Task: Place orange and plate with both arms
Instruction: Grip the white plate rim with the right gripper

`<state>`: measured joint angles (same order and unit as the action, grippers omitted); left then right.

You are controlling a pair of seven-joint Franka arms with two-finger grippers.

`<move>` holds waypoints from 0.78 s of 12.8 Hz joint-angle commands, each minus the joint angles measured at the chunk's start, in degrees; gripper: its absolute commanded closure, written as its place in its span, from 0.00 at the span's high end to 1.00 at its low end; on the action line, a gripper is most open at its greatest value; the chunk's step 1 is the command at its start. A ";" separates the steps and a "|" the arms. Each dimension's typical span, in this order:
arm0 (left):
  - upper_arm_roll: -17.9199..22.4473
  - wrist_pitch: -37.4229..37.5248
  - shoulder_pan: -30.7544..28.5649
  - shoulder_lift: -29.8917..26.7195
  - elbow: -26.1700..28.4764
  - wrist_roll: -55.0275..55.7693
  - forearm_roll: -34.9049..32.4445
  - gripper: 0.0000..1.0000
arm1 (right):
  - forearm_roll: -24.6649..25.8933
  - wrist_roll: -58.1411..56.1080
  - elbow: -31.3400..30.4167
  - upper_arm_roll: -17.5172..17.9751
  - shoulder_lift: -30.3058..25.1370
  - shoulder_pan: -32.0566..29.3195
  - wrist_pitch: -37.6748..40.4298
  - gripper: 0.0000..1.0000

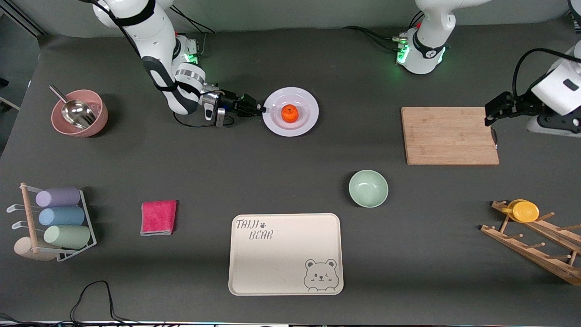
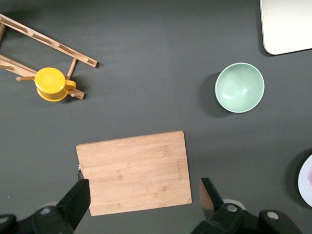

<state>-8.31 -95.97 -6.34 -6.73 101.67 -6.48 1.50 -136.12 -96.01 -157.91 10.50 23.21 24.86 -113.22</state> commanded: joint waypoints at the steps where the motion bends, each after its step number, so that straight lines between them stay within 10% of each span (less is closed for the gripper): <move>1: 8.18 -4.13 7.10 -2.24 4.85 -4.31 0.70 1.00 | -1.86 -3.39 1.29 0.66 2.01 0.10 -0.69 0.31; 8: 10.33 0.85 8.18 -2.24 1.27 -4.34 -2.29 1.00 | -3.53 -3.57 2.08 2.15 2.27 0.10 -0.69 0.30; 10: 10.33 4.29 8.10 -2.06 -1.03 -5.03 -2.38 1.00 | -4.32 -3.66 2.60 2.33 2.36 0.10 -0.69 0.15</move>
<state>1.27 -95.32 0.69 -7.91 102.80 -10.40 0.28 -138.25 -97.78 -157.15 11.92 23.66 24.85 -113.54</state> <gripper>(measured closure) 0.000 0.736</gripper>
